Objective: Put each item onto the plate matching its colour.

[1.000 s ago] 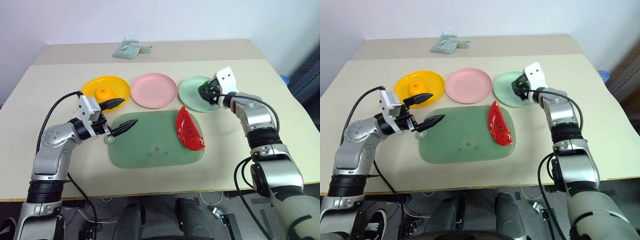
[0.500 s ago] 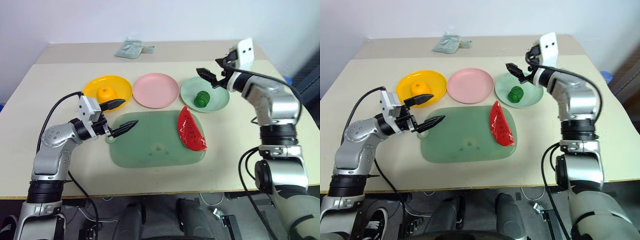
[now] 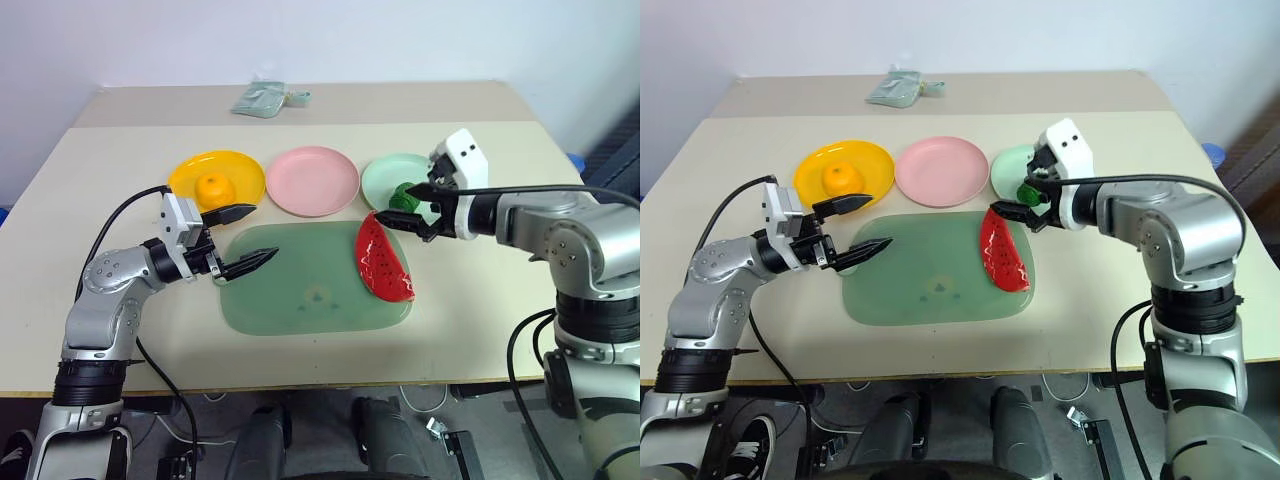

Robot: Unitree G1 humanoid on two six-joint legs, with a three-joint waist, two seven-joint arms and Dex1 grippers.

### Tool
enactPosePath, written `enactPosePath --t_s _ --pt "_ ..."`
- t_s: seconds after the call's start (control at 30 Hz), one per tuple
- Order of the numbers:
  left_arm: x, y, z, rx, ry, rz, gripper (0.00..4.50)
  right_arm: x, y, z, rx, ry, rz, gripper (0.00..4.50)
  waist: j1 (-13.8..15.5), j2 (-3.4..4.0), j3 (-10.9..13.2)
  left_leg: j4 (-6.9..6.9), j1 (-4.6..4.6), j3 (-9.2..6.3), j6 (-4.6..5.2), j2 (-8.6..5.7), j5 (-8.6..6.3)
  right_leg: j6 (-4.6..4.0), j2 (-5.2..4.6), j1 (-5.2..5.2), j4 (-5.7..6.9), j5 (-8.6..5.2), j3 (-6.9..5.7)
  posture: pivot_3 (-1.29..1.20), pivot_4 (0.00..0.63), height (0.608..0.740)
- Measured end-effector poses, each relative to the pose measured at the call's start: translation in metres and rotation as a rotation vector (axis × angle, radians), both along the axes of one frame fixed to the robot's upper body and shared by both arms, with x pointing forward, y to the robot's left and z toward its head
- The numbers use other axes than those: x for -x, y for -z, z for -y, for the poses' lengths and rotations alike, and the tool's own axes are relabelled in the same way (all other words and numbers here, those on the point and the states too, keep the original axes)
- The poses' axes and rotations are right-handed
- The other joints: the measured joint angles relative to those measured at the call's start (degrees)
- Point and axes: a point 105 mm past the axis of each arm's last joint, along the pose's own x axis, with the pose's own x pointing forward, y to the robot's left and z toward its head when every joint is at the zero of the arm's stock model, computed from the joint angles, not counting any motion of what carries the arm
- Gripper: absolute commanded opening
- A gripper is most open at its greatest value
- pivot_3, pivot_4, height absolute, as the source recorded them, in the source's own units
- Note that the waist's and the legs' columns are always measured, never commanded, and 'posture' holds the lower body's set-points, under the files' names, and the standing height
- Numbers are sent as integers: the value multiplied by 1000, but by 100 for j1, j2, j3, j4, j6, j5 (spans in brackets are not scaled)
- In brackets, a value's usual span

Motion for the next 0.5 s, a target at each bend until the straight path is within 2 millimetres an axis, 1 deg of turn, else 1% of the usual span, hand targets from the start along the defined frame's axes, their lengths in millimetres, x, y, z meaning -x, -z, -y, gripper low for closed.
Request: enactPosePath --t_s 0.07,0.13,0.27,0.4,0.5 --pt "-1 1 2 -1 7 -4 4500 5 15 -4 2 13 -40 4465 23 0 0 1 0 1 0 0 0 0 0 0 0 0 0 0 150 740" --pt "-1 1 3 -3 12 -5 4500 8 23 -5 5 24 -61 4465 56 0 0 3 0 2 0 0 0 1 -1 0 0 0 0 0 150 740" --pt "-2 -1 5 -4 17 3 4500 12 28 -4 31 37 -62 4465 78 0 0 3 0 1 0 0 0 0 0 0 0 0 0 0 150 740" --pt "-1 -1 5 -5 20 2 4500 17 34 -5 26 30 -98 4465 90 0 0 3 0 1 0 0 0 0 0 0 0 0 0 0 150 740" --pt "-1 0 6 -6 21 2 4500 25 45 -6 38 17 -132 4465 93 0 0 3 0 1 0 0 0 0 0 0 -1 0 0 0 150 740"
